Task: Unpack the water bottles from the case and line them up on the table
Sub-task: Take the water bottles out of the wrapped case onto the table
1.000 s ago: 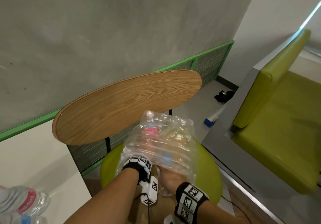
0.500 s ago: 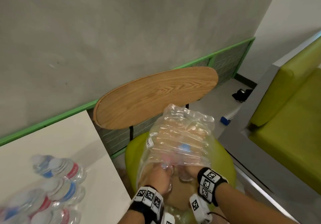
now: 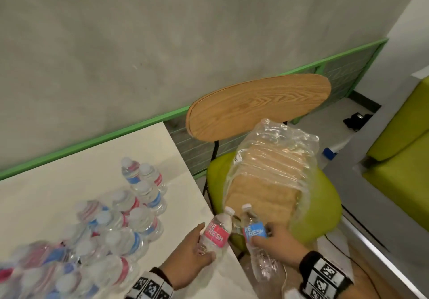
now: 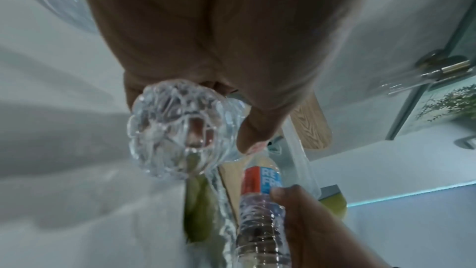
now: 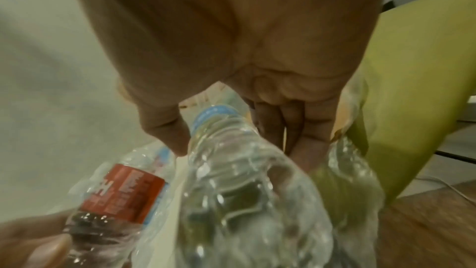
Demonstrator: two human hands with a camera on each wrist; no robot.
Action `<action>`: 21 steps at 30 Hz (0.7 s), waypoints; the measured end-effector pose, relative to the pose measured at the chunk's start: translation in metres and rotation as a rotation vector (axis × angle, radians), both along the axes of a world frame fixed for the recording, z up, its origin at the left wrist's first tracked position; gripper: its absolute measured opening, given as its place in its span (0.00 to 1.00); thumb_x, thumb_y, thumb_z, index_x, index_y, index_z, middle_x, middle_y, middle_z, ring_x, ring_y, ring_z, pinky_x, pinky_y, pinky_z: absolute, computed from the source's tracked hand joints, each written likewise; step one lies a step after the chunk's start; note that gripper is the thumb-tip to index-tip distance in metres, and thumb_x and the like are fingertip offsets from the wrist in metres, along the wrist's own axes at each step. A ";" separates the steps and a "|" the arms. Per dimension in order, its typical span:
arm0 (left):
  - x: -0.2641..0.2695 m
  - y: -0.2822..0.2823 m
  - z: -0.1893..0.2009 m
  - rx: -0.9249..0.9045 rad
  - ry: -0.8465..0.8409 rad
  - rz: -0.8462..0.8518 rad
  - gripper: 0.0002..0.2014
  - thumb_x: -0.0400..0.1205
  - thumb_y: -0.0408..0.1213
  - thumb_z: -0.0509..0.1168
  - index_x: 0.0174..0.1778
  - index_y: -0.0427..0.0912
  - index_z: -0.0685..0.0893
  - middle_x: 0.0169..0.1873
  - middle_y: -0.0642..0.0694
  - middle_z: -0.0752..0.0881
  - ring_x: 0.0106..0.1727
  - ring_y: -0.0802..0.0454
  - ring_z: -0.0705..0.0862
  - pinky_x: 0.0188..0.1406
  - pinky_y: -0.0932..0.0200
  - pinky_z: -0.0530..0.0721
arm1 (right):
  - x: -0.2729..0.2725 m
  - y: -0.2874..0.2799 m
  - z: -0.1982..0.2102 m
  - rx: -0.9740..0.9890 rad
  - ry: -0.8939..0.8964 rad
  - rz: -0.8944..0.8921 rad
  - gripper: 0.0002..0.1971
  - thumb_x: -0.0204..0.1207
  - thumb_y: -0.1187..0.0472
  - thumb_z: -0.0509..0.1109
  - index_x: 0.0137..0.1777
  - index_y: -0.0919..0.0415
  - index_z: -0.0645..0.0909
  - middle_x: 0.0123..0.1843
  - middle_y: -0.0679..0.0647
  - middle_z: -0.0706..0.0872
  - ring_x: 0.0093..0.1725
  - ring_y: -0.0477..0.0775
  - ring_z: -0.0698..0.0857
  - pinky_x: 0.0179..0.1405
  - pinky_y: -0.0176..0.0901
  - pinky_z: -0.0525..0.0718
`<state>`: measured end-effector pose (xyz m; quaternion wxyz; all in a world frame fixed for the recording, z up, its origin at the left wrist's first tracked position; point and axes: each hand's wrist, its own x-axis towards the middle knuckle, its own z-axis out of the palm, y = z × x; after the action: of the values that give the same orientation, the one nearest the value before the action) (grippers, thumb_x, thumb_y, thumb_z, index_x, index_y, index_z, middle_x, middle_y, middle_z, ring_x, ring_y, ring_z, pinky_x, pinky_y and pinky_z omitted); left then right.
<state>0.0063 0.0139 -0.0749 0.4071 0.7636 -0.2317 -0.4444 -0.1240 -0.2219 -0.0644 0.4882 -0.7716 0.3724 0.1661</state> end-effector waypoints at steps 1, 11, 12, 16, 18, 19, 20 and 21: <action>-0.003 0.018 0.001 0.015 -0.051 -0.031 0.33 0.78 0.44 0.70 0.75 0.64 0.60 0.69 0.61 0.74 0.67 0.66 0.76 0.70 0.64 0.73 | 0.000 0.012 0.004 -0.001 -0.028 0.034 0.20 0.63 0.49 0.79 0.52 0.57 0.80 0.42 0.48 0.90 0.37 0.42 0.88 0.34 0.33 0.84; -0.024 0.119 -0.025 -0.031 -0.322 0.350 0.32 0.69 0.28 0.71 0.63 0.64 0.73 0.57 0.62 0.80 0.63 0.62 0.76 0.65 0.61 0.75 | 0.045 0.122 0.009 -0.106 -0.245 0.375 0.26 0.56 0.51 0.80 0.51 0.47 0.71 0.43 0.46 0.87 0.41 0.41 0.86 0.37 0.32 0.84; -0.025 0.121 -0.026 -0.056 -0.343 0.393 0.29 0.68 0.26 0.70 0.60 0.60 0.76 0.53 0.61 0.82 0.59 0.60 0.79 0.62 0.60 0.78 | 0.050 0.130 0.007 -0.126 -0.243 0.403 0.25 0.56 0.51 0.79 0.50 0.47 0.70 0.41 0.47 0.86 0.38 0.42 0.84 0.33 0.32 0.82; -0.027 0.117 -0.022 -0.097 -0.261 0.525 0.28 0.72 0.22 0.69 0.57 0.60 0.77 0.50 0.63 0.84 0.53 0.71 0.81 0.53 0.73 0.79 | 0.068 0.154 0.001 -0.131 -0.276 0.425 0.25 0.57 0.54 0.78 0.49 0.46 0.68 0.39 0.48 0.84 0.34 0.43 0.81 0.31 0.32 0.79; -0.024 0.113 -0.026 -0.133 -0.208 0.579 0.28 0.73 0.24 0.69 0.58 0.63 0.76 0.50 0.62 0.84 0.52 0.66 0.83 0.53 0.68 0.82 | 0.077 0.161 -0.001 -0.127 -0.295 0.388 0.24 0.57 0.55 0.78 0.50 0.47 0.69 0.41 0.46 0.83 0.37 0.43 0.82 0.34 0.32 0.81; -0.023 0.112 -0.028 -0.117 -0.227 0.577 0.29 0.73 0.25 0.70 0.59 0.65 0.75 0.52 0.63 0.83 0.53 0.67 0.82 0.53 0.70 0.82 | 0.081 0.162 -0.002 -0.132 -0.310 0.362 0.24 0.56 0.55 0.77 0.50 0.47 0.70 0.42 0.45 0.83 0.39 0.44 0.82 0.37 0.36 0.83; -0.020 0.111 -0.030 -0.110 -0.252 0.582 0.31 0.73 0.24 0.70 0.61 0.65 0.74 0.54 0.64 0.82 0.55 0.69 0.81 0.52 0.74 0.80 | 0.085 0.163 -0.004 -0.143 -0.327 0.340 0.24 0.55 0.55 0.77 0.50 0.46 0.70 0.43 0.45 0.83 0.41 0.45 0.83 0.40 0.39 0.84; -0.018 0.110 -0.032 -0.099 -0.270 0.586 0.32 0.73 0.24 0.71 0.64 0.65 0.72 0.58 0.65 0.81 0.58 0.70 0.80 0.53 0.75 0.79 | 0.089 0.164 -0.003 -0.160 -0.340 0.324 0.24 0.55 0.55 0.77 0.50 0.46 0.70 0.44 0.46 0.82 0.42 0.46 0.83 0.41 0.40 0.84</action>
<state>-0.0112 0.1239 -0.1070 0.5199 0.8292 -0.0753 -0.1910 -0.0354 -0.0584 -0.0678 0.4480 -0.8744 0.1685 0.0801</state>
